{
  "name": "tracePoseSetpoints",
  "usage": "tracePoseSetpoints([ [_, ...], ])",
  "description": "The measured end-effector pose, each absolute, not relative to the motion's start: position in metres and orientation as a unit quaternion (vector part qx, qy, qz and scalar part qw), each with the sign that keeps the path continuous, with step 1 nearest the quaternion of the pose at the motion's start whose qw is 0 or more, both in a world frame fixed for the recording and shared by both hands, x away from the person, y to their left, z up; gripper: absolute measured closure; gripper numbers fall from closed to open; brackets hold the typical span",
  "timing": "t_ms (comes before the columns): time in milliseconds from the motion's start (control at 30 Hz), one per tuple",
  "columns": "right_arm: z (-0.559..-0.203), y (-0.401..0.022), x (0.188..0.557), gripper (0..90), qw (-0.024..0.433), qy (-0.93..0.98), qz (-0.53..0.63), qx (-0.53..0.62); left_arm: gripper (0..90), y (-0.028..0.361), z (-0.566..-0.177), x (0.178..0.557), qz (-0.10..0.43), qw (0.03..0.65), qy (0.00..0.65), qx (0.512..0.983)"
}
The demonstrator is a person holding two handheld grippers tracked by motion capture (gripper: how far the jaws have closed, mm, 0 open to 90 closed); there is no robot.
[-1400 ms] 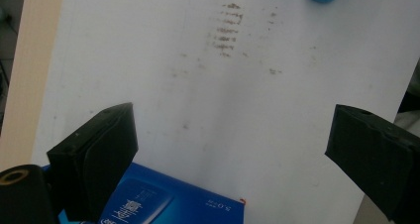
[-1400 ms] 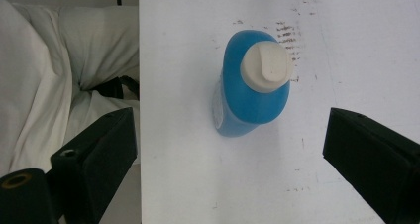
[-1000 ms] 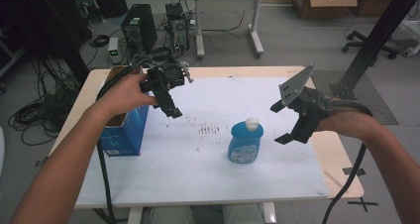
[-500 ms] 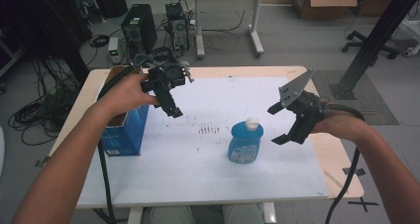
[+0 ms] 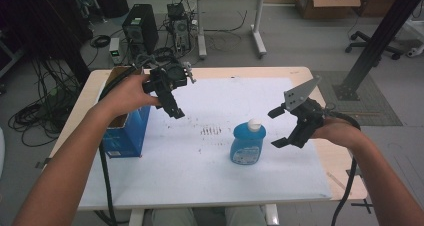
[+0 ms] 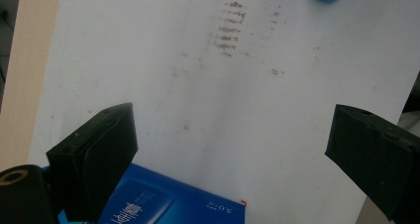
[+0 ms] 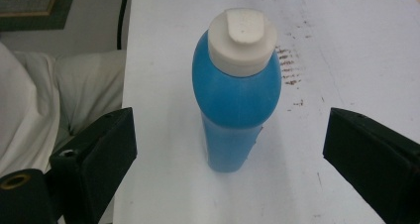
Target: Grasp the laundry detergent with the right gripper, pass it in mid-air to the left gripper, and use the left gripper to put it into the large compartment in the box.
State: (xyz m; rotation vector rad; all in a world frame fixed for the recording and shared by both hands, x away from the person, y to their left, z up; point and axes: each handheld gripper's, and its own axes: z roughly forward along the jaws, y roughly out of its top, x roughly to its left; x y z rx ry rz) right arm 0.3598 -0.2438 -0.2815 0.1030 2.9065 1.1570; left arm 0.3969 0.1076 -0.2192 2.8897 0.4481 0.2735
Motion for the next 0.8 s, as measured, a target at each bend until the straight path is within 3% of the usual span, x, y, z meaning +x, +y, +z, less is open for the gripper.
tracePoseSetpoints([
  [800, -0.321, -0.254, 0.363, 6.3, -0.004, 0.911, 0.408, 0.054, 5.9, 0.105, -0.223, 0.398, 0.089, 0.098, 0.154, 0.979],
])
